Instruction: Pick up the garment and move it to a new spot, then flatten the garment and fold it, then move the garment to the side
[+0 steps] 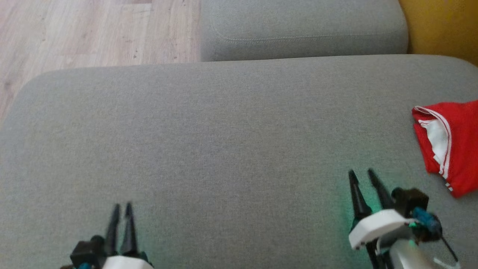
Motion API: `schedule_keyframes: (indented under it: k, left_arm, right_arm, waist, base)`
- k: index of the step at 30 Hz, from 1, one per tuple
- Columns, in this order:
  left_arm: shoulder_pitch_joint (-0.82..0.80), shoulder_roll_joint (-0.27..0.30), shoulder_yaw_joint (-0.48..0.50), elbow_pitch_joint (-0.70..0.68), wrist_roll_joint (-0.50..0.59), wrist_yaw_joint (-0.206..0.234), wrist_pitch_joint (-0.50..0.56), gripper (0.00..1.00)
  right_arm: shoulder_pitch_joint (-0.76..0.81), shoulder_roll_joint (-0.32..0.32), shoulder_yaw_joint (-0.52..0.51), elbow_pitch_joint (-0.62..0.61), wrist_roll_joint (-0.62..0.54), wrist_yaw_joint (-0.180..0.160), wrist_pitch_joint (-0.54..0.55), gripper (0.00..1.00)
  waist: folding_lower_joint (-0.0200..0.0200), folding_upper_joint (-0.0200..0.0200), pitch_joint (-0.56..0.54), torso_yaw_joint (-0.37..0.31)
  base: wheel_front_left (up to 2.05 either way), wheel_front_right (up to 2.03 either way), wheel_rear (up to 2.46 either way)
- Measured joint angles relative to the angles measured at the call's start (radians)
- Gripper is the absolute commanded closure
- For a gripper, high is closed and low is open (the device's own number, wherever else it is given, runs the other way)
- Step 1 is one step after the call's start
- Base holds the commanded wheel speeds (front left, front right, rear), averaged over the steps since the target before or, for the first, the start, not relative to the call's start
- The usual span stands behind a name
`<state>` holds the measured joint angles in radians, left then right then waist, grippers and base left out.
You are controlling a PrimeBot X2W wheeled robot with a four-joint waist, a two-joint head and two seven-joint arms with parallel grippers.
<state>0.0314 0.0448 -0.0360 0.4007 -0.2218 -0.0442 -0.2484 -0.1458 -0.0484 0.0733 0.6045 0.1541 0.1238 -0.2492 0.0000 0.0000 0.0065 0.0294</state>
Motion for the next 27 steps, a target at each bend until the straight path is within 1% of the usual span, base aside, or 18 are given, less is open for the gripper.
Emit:
schedule_keyframes:
  k: [3, 7, 27]
  left_arm:
    - [0.017, -0.001, 0.000, 0.037, -0.003, 0.000, 0.006, 1.00]
    - [0.024, -0.001, 0.001, 0.044, -0.038, 0.000, 0.019, 1.00]
    - [0.016, -0.002, 0.009, 0.014, -0.259, -0.010, 0.071, 1.00]
  right_arm:
    - [0.036, 0.002, -0.001, 0.035, 0.005, 0.000, 0.004, 1.00]
    - [0.054, 0.002, -0.006, 0.038, 0.036, -0.001, 0.014, 1.00]
    - [0.052, 0.002, -0.036, -0.023, 0.270, -0.001, 0.065, 1.00]
  waist:
    - [0.0000, 0.0000, 0.000, -0.001]
    - [0.0000, 0.0000, -0.001, -0.001]
    - [0.0000, 0.0000, -0.001, -0.006]
  base:
    - [0.00, 0.00, 0.00]
    - [0.00, 0.00, 0.00]
    - [0.00, 0.00, 0.00]
